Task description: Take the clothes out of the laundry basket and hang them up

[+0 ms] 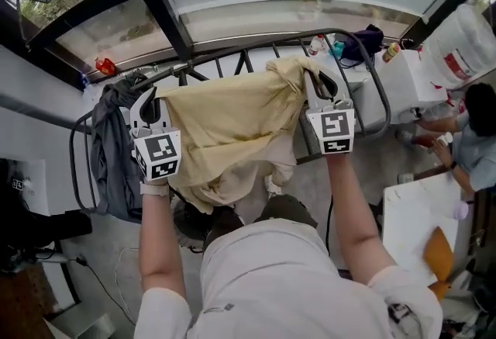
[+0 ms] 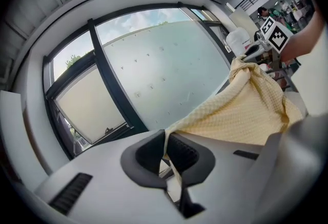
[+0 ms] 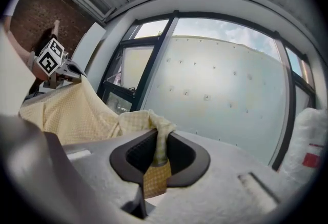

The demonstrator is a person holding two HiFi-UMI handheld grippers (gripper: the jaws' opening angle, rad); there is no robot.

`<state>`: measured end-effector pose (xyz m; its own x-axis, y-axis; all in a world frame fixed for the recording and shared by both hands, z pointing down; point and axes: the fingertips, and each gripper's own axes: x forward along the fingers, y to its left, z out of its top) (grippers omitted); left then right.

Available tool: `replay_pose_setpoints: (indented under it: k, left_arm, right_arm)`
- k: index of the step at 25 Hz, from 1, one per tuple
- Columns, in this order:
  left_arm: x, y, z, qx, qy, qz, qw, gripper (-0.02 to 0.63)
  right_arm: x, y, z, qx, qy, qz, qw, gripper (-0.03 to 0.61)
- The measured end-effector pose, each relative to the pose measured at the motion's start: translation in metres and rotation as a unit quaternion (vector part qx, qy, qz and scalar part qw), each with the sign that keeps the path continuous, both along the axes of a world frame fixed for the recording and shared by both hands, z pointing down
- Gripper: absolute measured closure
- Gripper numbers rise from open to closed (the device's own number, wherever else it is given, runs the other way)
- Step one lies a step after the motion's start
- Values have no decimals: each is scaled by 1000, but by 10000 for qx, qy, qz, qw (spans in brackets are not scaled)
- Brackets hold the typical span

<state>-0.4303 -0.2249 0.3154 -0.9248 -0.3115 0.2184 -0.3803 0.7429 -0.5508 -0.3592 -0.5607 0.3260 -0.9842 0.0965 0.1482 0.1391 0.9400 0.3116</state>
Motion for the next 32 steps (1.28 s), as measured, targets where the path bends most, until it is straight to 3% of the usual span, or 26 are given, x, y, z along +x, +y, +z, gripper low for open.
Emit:
replay_pose_setpoints:
  k: [8,14,20,21,24,26,30,32]
  left_arm:
    - [-52,-8,62,-726,660,-475,9940,607]
    - [-69,0,111,-1020,1310,-753,9832,607]
    - [-76,6,161,-1173,2065,-867,9675,607]
    - [-78,8,167,-1153,2154,-903,9655,594]
    - [-80,13,179,-902,2405,-1034,9609,468]
    - [-77,15,184,-667,2576,-1142,9572,438]
    - [-66,23,189,-459,2696,-1267,9535,421]
    - [-60,28,188,-376,2687,-1289,9538,410]
  right_arm:
    - [-81,1,45,1064,821,-669,9887,535]
    - [-108,13,103,1365,1421,-1026,9750,535]
    - [-127,14,143,1371,1913,-1220,9642,527]
    - [-129,14,148,1363,1989,-1247,9625,522]
    - [-134,11,156,1107,2176,-1374,9600,502]
    - [-135,7,158,779,2306,-1478,9586,473]
    - [-132,-4,162,362,2624,-1478,9529,262]
    - [-129,-8,159,272,2679,-1392,9529,237]
